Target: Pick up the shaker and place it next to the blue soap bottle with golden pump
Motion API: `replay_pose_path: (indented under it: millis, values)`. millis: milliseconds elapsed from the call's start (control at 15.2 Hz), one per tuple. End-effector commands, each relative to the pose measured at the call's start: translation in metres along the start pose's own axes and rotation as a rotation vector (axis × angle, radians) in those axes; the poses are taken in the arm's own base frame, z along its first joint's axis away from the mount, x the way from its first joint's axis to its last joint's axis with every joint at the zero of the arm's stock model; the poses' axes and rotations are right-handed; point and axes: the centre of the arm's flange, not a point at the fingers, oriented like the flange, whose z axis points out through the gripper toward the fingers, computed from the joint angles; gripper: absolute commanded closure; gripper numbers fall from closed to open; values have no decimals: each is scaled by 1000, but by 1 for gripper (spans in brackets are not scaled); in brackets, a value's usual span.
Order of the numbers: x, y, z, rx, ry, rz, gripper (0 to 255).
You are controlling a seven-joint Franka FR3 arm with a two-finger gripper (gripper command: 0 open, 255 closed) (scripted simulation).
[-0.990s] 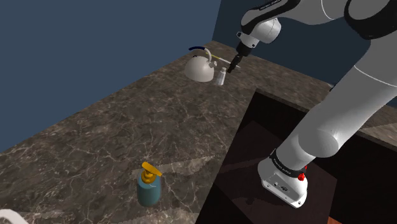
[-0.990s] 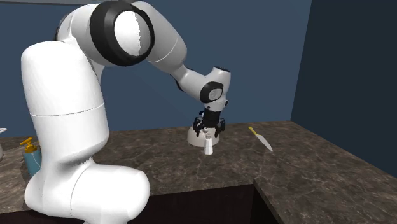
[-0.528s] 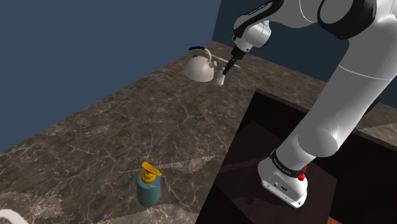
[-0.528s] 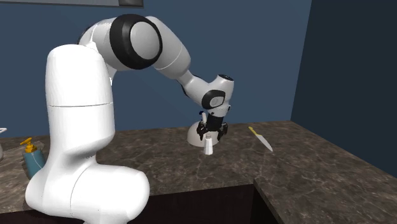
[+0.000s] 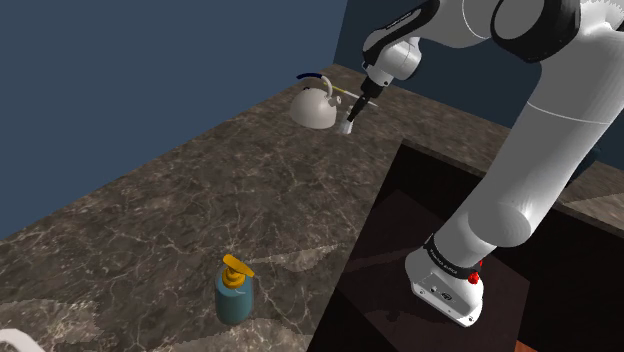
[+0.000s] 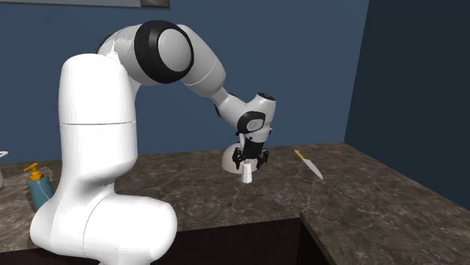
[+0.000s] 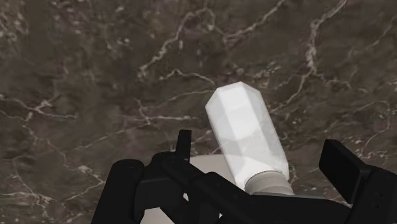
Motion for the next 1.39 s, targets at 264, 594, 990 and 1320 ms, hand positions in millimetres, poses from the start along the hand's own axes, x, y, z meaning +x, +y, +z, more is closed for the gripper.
replay_pose_path:
  millis: [264,594,990,1320]
  values:
    - [0,0,0,0,0,0,255]
    - [0,0,0,0,0,0,255]
    - [5,-3,-20,0,0,0,255]
    - [11,-6,-46,0,0,0,255]
